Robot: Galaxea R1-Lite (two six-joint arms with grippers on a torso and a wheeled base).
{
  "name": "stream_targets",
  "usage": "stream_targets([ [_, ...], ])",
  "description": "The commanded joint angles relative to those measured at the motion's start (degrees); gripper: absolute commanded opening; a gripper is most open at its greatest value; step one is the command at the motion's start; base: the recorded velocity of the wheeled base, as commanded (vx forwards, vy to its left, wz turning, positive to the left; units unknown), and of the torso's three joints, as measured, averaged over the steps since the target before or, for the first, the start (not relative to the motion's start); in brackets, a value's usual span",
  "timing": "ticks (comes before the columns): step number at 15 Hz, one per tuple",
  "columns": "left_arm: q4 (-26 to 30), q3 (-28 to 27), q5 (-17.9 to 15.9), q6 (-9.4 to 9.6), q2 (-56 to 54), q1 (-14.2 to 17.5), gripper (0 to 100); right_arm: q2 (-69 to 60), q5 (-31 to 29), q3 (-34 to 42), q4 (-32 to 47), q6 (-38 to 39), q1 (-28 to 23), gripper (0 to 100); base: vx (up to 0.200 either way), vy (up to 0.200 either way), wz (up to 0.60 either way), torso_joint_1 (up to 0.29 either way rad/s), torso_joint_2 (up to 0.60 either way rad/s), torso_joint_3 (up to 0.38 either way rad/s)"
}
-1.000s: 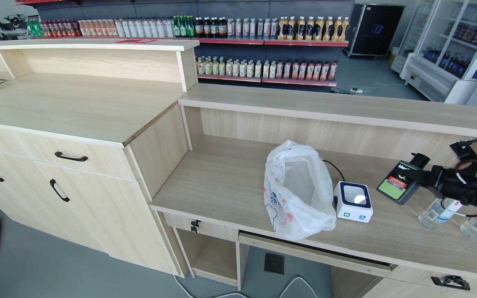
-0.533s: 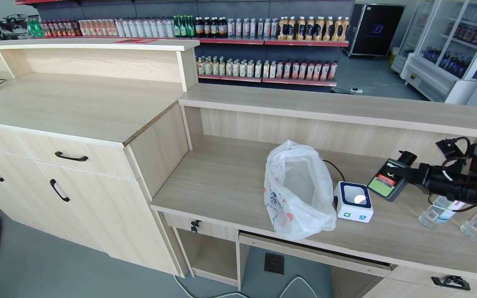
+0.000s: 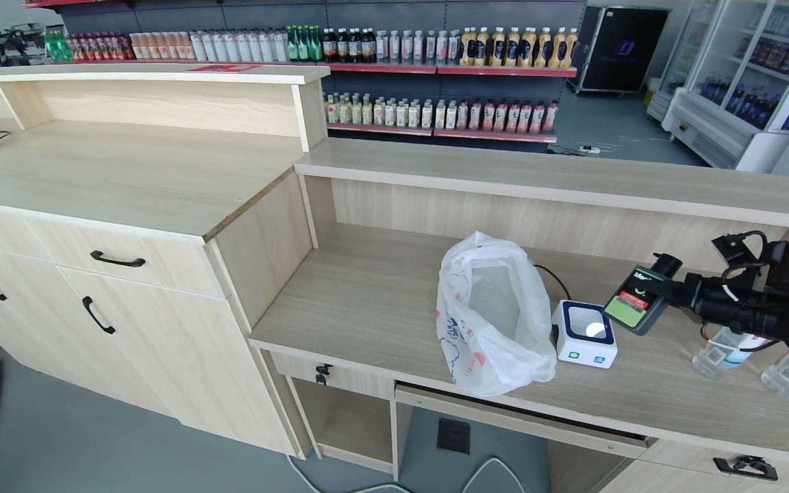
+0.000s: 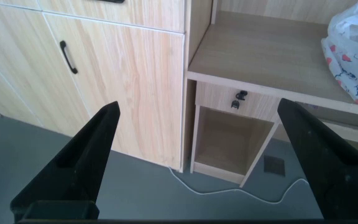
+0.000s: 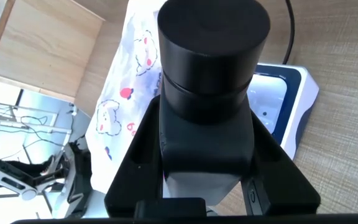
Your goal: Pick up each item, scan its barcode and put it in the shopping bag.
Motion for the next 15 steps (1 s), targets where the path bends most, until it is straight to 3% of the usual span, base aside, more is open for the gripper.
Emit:
stream_targets([
  [1, 0.0, 0.0, 0.0, -0.02, 0.0, 0.0, 100, 0.8, 0.0, -0.1, -0.2, -0.1, 0.2, 0, 0.000, 0.000, 0.00, 0.000, 0.00, 0.000],
  [15, 0.0, 0.0, 0.0, -0.02, 0.0, 0.0, 100, 4.9, -0.2, -1.6, -4.9, 1.6, 2.4, 0, 0.000, 0.000, 0.00, 0.000, 0.00, 0.000],
])
